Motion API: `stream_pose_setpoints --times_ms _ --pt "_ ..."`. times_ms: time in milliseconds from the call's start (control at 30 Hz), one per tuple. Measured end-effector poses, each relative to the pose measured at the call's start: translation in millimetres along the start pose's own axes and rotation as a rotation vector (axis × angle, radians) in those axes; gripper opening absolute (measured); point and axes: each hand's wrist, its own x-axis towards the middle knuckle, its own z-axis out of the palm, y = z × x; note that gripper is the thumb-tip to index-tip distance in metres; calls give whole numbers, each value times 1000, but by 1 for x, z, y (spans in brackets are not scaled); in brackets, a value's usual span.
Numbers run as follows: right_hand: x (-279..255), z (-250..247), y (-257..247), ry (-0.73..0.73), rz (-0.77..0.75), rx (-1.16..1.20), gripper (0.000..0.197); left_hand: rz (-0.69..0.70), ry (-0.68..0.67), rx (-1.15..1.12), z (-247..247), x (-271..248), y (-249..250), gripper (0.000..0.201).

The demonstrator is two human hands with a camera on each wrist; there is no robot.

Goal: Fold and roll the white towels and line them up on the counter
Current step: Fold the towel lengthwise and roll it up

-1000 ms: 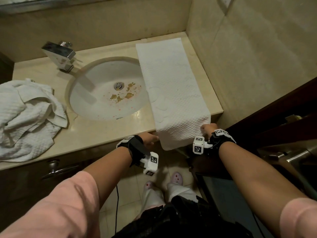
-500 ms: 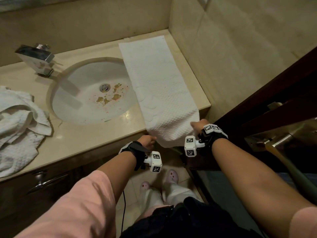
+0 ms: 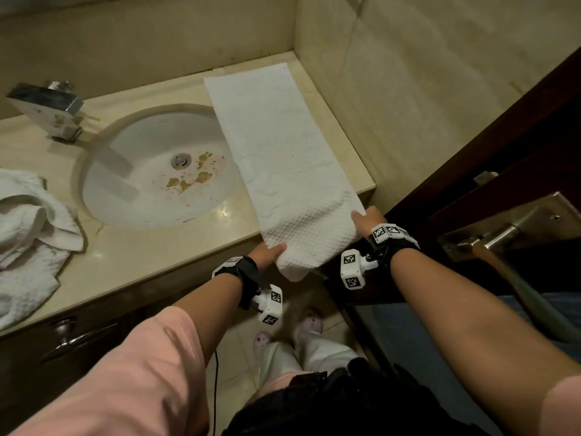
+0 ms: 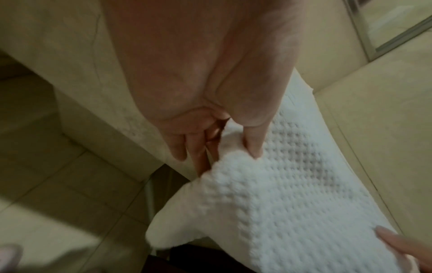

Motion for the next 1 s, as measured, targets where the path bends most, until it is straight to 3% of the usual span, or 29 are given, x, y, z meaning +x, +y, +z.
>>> stream_pose_setpoints --times_ms 133,267,367,500,600,700,833,1000 --pt "2 6 6 -17 -6 2 51 37 -5 102 -9 -10 -2 48" --pt "4 14 9 -50 15 -57 54 62 1 146 -17 -3 -12 69" --pt "7 16 9 -94 62 -74 51 65 24 126 -17 -10 -6 60" --pt "9 15 15 -144 37 -63 36 -45 52 -47 -22 4 -16 70" --pt "9 17 21 -131 16 70 35 -98 29 -221 -14 -28 9 57" --pt "12 22 28 -138 14 274 56 -142 -1 -331 -9 -37 16 46" --pt "10 27 36 -95 -46 417 51 -174 -1 -434 -14 -32 12 64" --pt "1 23 29 -52 -88 415 53 -200 -204 -448 0 -45 11 73"
